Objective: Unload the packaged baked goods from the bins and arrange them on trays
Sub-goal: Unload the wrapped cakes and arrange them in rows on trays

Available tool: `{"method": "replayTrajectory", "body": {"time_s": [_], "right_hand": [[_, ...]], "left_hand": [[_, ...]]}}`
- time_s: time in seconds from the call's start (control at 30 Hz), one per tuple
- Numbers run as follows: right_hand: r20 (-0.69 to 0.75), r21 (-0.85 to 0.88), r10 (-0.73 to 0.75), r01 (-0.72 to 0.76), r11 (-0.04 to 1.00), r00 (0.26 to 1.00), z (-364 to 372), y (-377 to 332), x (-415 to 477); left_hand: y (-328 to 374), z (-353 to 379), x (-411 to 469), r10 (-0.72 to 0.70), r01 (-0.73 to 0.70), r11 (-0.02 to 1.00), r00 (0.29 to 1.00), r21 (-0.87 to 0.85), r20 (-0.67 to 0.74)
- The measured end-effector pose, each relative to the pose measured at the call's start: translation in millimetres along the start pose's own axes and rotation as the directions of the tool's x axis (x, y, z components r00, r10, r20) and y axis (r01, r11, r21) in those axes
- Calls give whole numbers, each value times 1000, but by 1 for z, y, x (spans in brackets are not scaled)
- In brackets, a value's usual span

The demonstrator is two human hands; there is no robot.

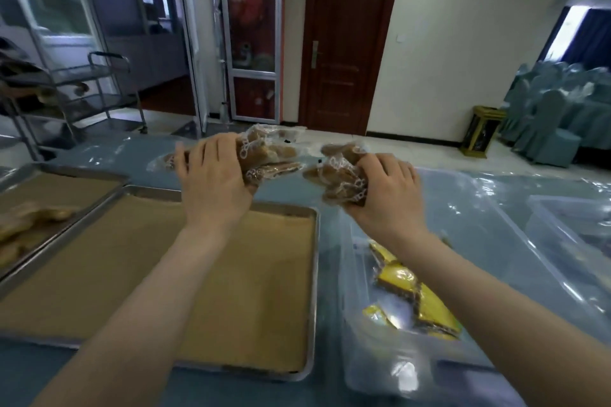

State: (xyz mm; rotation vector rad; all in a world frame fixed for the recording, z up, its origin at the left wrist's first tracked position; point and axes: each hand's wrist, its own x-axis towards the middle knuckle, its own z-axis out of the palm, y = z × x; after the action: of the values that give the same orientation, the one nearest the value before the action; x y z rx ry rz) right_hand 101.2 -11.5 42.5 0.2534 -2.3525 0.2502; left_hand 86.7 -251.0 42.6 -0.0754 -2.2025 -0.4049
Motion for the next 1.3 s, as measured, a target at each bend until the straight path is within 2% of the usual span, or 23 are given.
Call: {"method": "replayTrajectory", "body": {"time_s": [0.07,0.17,0.23,0.3,0.37,0.43,0.5,0.63,0.7,0.77,0.87,0.93,1.0,1.07,1.2,1.3], "right_hand": [[-32,37,-12,14,999,999,5,-43,3],[46,120,19,-24,992,999,26,-102,2],[138,224,96,-125,967,986,44,-132,-5],[258,300,194,-269,915,946,65,-149,-15],[366,333,259,-385,861,894,87,-157,-27],[456,352,295,-475,807,840,110,-159,-42],[530,351,346,-572,741,774,131,-155,-55],[664,334,442,-768,546,603,173,-135,-79],[706,301,491,-844,444,510,193,-125,-93],[737,256,512,-884,392,440,211,-118,-109],[752,206,530,-904,376,392,232,-109,-121],[740,202,533,-892,405,410,243,-105,-124],[722,194,506,-840,506,472,250,-105,-124],[741,168,448,-783,598,501,254,-105,-125],[805,108,383,-746,657,454,253,-106,-122],[745,136,383,-687,714,545,231,-113,-113]], "left_hand": [[-35,-27,-4,-42,42,999,999,-8,-4],[-85,-54,-14,-96,96,995,995,-17,0],[-115,-61,-23,-162,163,986,985,-23,50],[-135,-60,-34,-286,301,951,944,-75,165],[-149,-49,-49,-354,422,889,881,-180,314],[-157,-28,-67,-359,511,817,813,-267,458],[-163,-4,-83,-388,601,743,745,-294,543],[-177,47,-110,-457,850,430,495,-304,739],[-185,72,-123,-443,909,344,377,-234,814],[-189,94,-135,-431,928,346,287,-137,855],[-190,117,-148,-449,888,460,221,12,866],[-189,126,-152,-426,843,535,207,60,881],[-188,130,-154,-386,822,569,223,41,895],[-188,131,-154,-378,801,599,300,-16,876],[-186,122,-154,-351,647,760,497,-69,794],[-182,110,-144,-257,504,852,635,-139,728]]}}
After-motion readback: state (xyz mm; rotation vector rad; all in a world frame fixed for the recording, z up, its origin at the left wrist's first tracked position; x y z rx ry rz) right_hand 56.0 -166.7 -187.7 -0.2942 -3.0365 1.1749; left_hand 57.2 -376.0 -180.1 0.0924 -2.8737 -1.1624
